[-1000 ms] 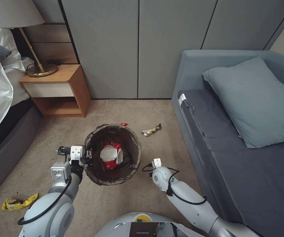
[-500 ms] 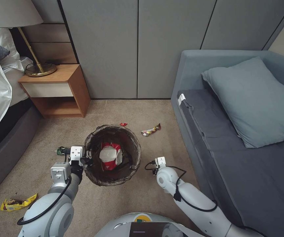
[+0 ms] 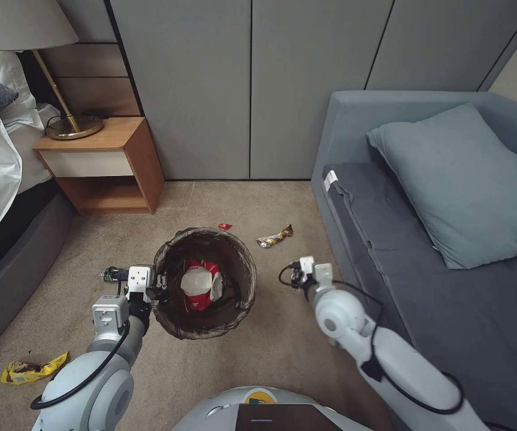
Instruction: Pick up the trash bin, then pick up the garbage from the floor and place it into the trash bin.
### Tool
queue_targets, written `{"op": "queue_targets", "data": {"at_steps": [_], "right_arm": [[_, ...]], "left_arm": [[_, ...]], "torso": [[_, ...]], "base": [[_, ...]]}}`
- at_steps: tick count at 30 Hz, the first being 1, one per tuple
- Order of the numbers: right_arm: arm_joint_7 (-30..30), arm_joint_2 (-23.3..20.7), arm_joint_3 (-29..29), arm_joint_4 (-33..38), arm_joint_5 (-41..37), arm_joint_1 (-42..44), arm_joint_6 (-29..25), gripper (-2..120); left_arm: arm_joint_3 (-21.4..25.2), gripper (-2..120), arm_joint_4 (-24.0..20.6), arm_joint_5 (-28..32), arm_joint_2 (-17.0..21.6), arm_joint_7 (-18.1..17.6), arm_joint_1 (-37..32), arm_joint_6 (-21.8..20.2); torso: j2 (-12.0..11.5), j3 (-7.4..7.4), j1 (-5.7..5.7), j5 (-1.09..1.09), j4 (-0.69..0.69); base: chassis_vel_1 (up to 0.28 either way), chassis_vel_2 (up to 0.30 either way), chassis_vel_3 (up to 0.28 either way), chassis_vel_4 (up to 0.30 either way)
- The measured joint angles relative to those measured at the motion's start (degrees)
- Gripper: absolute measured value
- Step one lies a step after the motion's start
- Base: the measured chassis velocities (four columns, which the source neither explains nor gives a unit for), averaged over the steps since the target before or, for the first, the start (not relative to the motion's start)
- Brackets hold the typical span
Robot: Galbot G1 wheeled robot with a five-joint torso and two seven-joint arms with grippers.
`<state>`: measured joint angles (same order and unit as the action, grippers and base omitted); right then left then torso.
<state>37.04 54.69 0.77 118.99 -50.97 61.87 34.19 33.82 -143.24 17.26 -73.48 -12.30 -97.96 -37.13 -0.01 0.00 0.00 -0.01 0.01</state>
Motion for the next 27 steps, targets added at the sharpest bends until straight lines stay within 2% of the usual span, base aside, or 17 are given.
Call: {"op": "queue_targets", "data": {"at_steps": [2,7,9,10,11,14,15,18,25,27], "right_arm": [[-1.0,-1.0,1.8,4.4,1.2,-0.1,-1.2,0],[-1.3,-1.8,3.1,8.9,-0.7,-1.7,-2.0,0],[-3.8,-2.7,4.6,11.6,-2.6,-2.9,-2.8,0],[-7.1,-3.3,5.5,13.1,-3.2,-3.6,-4.3,0],[-7.1,-3.3,5.5,13.1,-3.2,-3.6,-4.3,0],[-13.3,-4.0,5.9,16.2,-5.0,-6.3,-6.6,0],[-13.3,-4.0,5.9,16.2,-5.0,-6.3,-6.6,0],[-18.1,-4.8,4.1,18.3,-6.5,-9.1,-7.1,0],[-22.2,-5.7,0.6,18.6,-6.6,-11.7,-6.9,0],[-23.6,-6.2,-3.0,18.5,-7.1,-14.6,-6.0,0]], "left_arm": [[-0.3,2,0.0,0.0,0.1,-0.1,0.0,-0.2],[-0.6,2,0.0,0.3,0.3,-0.7,0.0,-0.8],[-0.6,2,0.0,0.7,0.5,-1.0,-0.1,-1.3],[-0.6,2,0.0,0.8,0.6,-1.1,-0.2,-1.5],[-0.6,2,0.0,0.8,0.6,-1.1,-0.2,-1.5],[-0.9,2,0.0,0.7,0.7,-1.1,-0.1,-2.0],[-0.9,2,0.0,0.7,0.7,-1.1,-0.1,-2.0],[-1.0,2,0.0,0.5,0.7,-1.1,-0.1,-2.4],[-1.2,2,0.0,0.2,0.7,-0.8,0.2,-2.9],[-1.3,2,0.0,0.1,0.6,-0.9,0.4,-3.1]], "torso": [[0.0,0.0,0.0,0.01,0.0],[0.0,0.0,0.0,0.0,-0.02],[0.0,0.0,0.0,0.0,-0.03],[0.0,0.0,0.0,0.0,-0.02],[0.0,0.0,0.0,0.0,-0.02],[0.0,0.0,0.0,0.0,-0.01],[0.0,0.0,0.0,0.0,-0.01],[0.0,0.0,0.0,0.01,-0.02],[0.0,0.0,0.0,0.01,-0.01],[0.0,0.0,0.0,0.01,0.01]], "base": [[0.0,0.0,0.0,0.0],[0.0,0.0,0.0,0.0],[0.0,0.0,0.0,0.0],[0.0,0.0,0.0,0.0],[0.0,0.0,0.0,0.0],[0.0,0.0,0.0,0.0],[0.0,0.0,0.0,0.0],[0.0,0.0,0.0,0.0],[0.0,0.0,0.0,0.0],[0.0,0.0,0.0,0.0]]}}
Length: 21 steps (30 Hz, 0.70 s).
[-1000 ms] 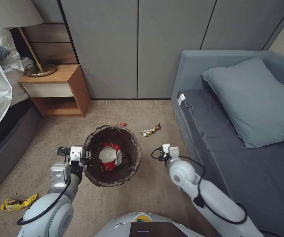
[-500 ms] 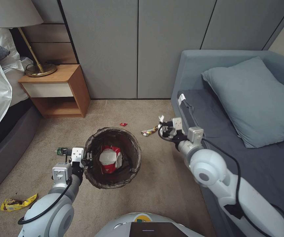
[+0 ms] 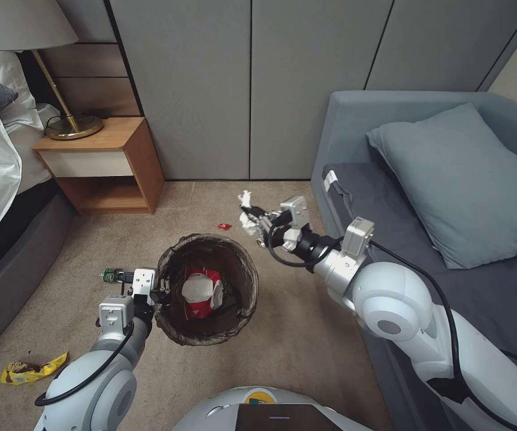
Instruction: Pick up the trash bin, then pick up the garbage from the floor and place it into the trash bin.
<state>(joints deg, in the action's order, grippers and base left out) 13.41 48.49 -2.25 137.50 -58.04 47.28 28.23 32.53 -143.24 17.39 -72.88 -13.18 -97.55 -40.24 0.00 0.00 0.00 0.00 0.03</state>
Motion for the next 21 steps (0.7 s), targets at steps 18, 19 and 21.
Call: {"op": "queue_targets", "data": {"at_steps": [18,19,21], "right_arm": [[4.6,0.9,-20.3,-0.4,-3.7,-14.7,4.3,2],[5.7,1.3,-21.3,-0.3,-4.5,-15.3,5.1,8],[6.3,1.5,-21.9,-0.2,-5.1,-15.7,5.5,12]], "left_arm": [[0.1,2,0.0,0.0,-0.6,-0.3,-0.3,-0.3],[0.1,2,0.0,0.0,-0.7,-0.3,-0.3,-0.3],[0.1,2,0.0,0.0,-0.7,-0.4,-0.3,-0.3]], "torso": [[0.0,0.0,0.0,0.01,-0.02],[0.0,0.0,0.0,0.01,-0.02],[0.0,0.0,0.0,0.01,-0.02]], "base": [[0.0,0.0,0.0,0.0],[0.0,0.0,0.0,0.0],[0.0,0.0,0.0,0.0]]}}
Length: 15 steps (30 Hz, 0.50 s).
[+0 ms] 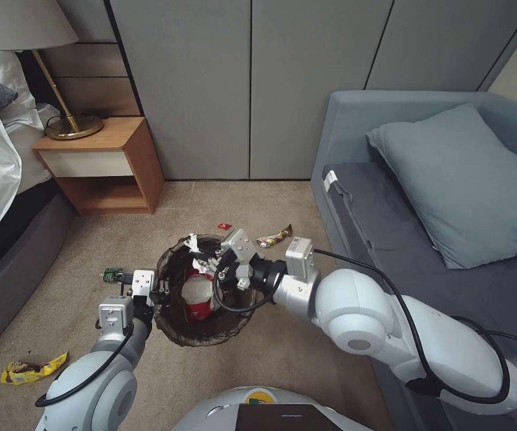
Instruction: Pick up the trash bin, then pick up the garbage from the floor and place it into the trash bin.
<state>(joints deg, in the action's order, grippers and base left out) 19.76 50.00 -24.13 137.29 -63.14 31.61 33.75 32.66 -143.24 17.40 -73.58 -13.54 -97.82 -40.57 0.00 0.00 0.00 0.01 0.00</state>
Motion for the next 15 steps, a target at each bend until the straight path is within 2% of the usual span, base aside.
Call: {"op": "queue_targets", "data": {"at_steps": [1,2,4,5,8,9,11,13,15], "right_arm": [[1.3,0.4,-0.8,0.0,-1.3,-0.6,1.1,19],[1.3,0.4,-0.8,0.0,-1.3,-0.6,1.1,19],[2.8,0.7,-1.2,0.1,-2.7,-1.1,2.1,31],[2.8,0.7,-1.2,0.1,-2.7,-1.1,2.1,31],[3.5,0.7,-1.4,0.2,-3.2,-1.3,2.6,44],[3.5,0.7,-1.4,0.2,-3.2,-1.3,2.6,44],[3.8,0.7,-1.4,0.2,-3.2,-1.3,2.7,56],[4.0,0.6,-1.2,0.2,-3.2,-1.1,2.7,60],[4.2,0.2,-0.2,0.2,-3.3,-0.3,2.7,70]], "left_arm": [[0.0,2,0.0,0.0,0.0,0.0,0.0,0.0],[0.0,2,0.0,0.0,0.0,0.0,0.0,0.0],[0.1,2,0.0,0.2,0.0,0.0,0.0,0.0],[0.1,2,0.0,0.2,0.0,0.0,0.0,0.0],[0.1,2,0.0,0.5,0.1,-0.1,0.0,0.0],[0.1,2,0.0,0.5,0.1,-0.1,0.0,0.0],[0.1,2,0.0,0.6,0.2,-0.1,0.1,0.0],[0.1,2,0.0,0.7,0.3,-0.1,0.1,0.0],[0.2,2,0.0,0.8,0.3,-0.1,0.2,0.0]], "torso": [[0.0,0.0,0.0,0.0,0.0],[0.0,0.0,0.0,0.0,0.0],[0.0,0.0,0.0,0.0,0.0],[0.0,0.0,0.0,0.0,0.0],[0.0,0.0,0.0,0.0,0.0],[0.0,0.0,0.0,0.0,0.0],[0.0,0.0,0.0,0.0,0.0],[0.0,0.0,0.0,0.0,-0.01],[0.0,0.0,0.0,0.0,-0.01]], "base": [[0.0,0.0,0.0,0.0],[0.0,0.0,0.0,0.0],[0.0,0.0,0.0,0.0],[0.0,0.0,0.0,0.0],[0.0,0.0,0.0,0.0],[0.0,0.0,0.0,0.0],[0.0,0.0,0.0,0.0],[0.0,0.0,0.0,0.0],[0.0,0.0,0.0,0.0]]}}
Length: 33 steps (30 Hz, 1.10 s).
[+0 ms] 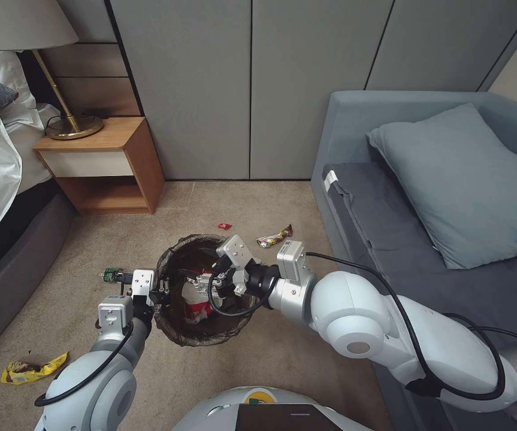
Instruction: Pick up the trash bin, then pick up the garbage from the floor and place it into the trash bin.
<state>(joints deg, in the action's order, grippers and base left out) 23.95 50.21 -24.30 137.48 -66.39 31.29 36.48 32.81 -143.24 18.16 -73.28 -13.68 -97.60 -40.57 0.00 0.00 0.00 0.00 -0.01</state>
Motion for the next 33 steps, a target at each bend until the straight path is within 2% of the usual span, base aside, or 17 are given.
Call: {"op": "queue_targets", "data": {"at_steps": [2,5,6,8,14,16,17,20,21,23,24,25,26,29,31,33], "right_arm": [[0.2,-0.1,0.5,0.0,0.0,0.2,0.1,74],[0.6,-0.6,2.7,0.5,0.0,0.9,-0.1,88],[0.6,-0.6,2.7,0.5,0.0,0.9,-0.1,88],[0.2,-0.9,5.4,0.9,0.2,1.5,-2.4,98],[-1.7,-3.0,10.0,1.3,3.6,2.8,-8.8,100],[-1.6,-4.8,12.1,0.5,7.3,4.0,-11.9,100],[-1.6,-4.8,12.1,0.5,7.3,4.0,-11.9,100],[-1.2,-6.4,18.0,-0.7,12.1,8.5,-14.6,100],[-1.2,-6.4,18.0,-0.7,12.1,8.5,-14.6,100],[-3.1,-7.3,25.2,-1.8,18.9,16.0,-17.2,100],[-4.1,-7.4,27.7,-2.1,21.7,18.7,-18.2,100],[-4.1,-7.4,27.7,-2.1,21.7,18.7,-18.2,100],[-4.9,-7.3,31.0,-2.6,24.9,22.0,-19.4,100],[-7.0,-3.6,43.0,-2.9,32.5,32.9,-22.8,100],[-7.3,-3.0,44.3,-2.8,33.1,34.3,-23.1,100],[-9.1,1.3,51.3,-2.0,37.9,43.4,-25.3,100]], "left_arm": [[0.0,2,0.0,0.0,0.0,0.0,0.0,0.0],[0.1,2,0.0,0.1,0.0,0.0,0.1,0.0],[0.1,2,0.0,0.1,0.0,0.0,0.1,0.0],[0.2,2,0.0,0.1,0.0,0.0,0.1,0.0],[0.3,2,0.0,0.0,-0.5,0.0,0.1,0.1],[0.3,2,0.0,-0.3,-1.1,0.0,0.1,0.1],[0.3,2,0.0,-0.3,-1.1,0.0,0.1,0.1],[1.1,2,0.0,-0.3,-1.2,0.1,0.1,0.2],[1.1,2,0.0,-0.3,-1.2,0.1,0.1,0.2],[1.9,2,0.0,0.1,-1.0,0.1,0.0,0.2],[2.0,2,0.0,0.2,-1.0,0.1,0.0,0.2],[2.0,2,0.0,0.2,-1.0,0.1,0.0,0.2],[2.1,2,0.0,0.2,-1.0,0.1,0.0,0.2],[2.0,2,0.0,0.0,-1.1,0.2,0.1,0.2],[2.0,2,0.0,0.0,-1.2,0.2,0.1,0.2],[1.9,2,0.0,-0.2,-1.3,0.3,0.1,0.2]], "torso": [[0.0,0.0,0.0,0.0,0.0],[0.0,0.0,0.0,-0.01,0.0],[0.0,0.0,0.0,-0.01,0.0],[0.0,0.0,0.0,-0.01,0.0],[0.0,0.0,0.0,-0.01,0.01],[0.0,0.0,0.0,-0.01,0.01],[0.0,0.0,0.0,-0.01,0.01],[0.0,0.0,0.0,-0.01,-0.01],[0.0,0.0,0.0,-0.01,-0.01],[0.0,0.0,0.0,-0.02,0.01],[0.0,0.0,0.0,-0.02,0.01],[0.0,0.0,0.0,-0.02,0.01],[0.0,0.0,0.0,-0.02,0.03],[0.0,0.0,0.0,-0.02,-0.01],[0.0,0.0,0.0,-0.02,-0.01],[0.0,0.01,0.0,-0.01,0.01]], "base": [[0.0,0.0,0.0,0.0],[0.0,0.0,0.0,0.0],[0.0,0.0,0.0,0.0],[0.0,0.0,0.0,0.0],[0.0,0.0,0.0,0.0],[0.0,0.0,0.0,0.0],[0.0,0.0,0.0,0.0],[0.0,0.0,0.0,0.0],[0.0,0.0,0.0,0.0],[0.0,0.0,0.0,0.0],[0.0,0.0,0.0,0.0],[0.0,0.0,0.0,0.0],[0.0,0.0,0.0,0.0],[0.0,0.0,0.0,0.0],[0.0,0.0,0.0,0.0],[0.0,0.0,0.0,0.0]]}}
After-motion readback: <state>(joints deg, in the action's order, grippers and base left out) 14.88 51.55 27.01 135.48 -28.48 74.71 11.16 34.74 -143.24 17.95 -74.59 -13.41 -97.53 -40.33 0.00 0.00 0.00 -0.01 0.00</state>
